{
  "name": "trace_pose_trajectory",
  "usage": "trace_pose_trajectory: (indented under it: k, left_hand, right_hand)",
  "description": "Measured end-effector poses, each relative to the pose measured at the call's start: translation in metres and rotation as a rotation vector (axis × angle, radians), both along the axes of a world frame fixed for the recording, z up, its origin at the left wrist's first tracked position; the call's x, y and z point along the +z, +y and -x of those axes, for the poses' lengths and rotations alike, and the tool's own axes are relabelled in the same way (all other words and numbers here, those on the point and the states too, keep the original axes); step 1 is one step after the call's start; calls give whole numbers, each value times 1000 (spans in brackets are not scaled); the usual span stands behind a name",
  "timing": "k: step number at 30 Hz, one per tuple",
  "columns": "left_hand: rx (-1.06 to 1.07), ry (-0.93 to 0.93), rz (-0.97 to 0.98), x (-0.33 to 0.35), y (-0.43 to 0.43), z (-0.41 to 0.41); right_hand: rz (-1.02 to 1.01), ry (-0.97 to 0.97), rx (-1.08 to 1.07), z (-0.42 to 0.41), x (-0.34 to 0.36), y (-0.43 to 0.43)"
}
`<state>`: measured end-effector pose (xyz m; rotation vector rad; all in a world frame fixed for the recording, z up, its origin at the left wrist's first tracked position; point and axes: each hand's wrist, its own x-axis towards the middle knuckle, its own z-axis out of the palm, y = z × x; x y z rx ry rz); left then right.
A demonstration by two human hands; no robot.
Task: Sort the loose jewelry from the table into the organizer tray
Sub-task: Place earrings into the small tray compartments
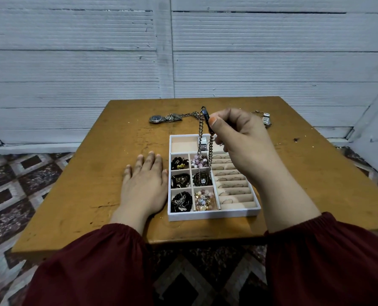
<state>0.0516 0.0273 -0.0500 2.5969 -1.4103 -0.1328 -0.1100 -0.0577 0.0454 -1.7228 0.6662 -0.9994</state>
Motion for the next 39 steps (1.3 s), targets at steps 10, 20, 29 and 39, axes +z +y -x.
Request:
trace_pose_trajectory:
  k: [10, 20, 29, 39]
  left_hand:
    - [4, 1, 27, -1, -1, 0]
    - [6, 0, 42, -3, -2, -2]
    - [9, 9, 41, -2, -2, -3]
    - [3, -1, 47, -2, -1, -2]
  right_hand:
    - [-23, 61, 7, -1, -11, -2]
    - [-36, 175, 25, 2, -20, -6]
    - [37, 392, 107, 5, -31, -10]
    - [171, 594, 9, 6, -37, -15]
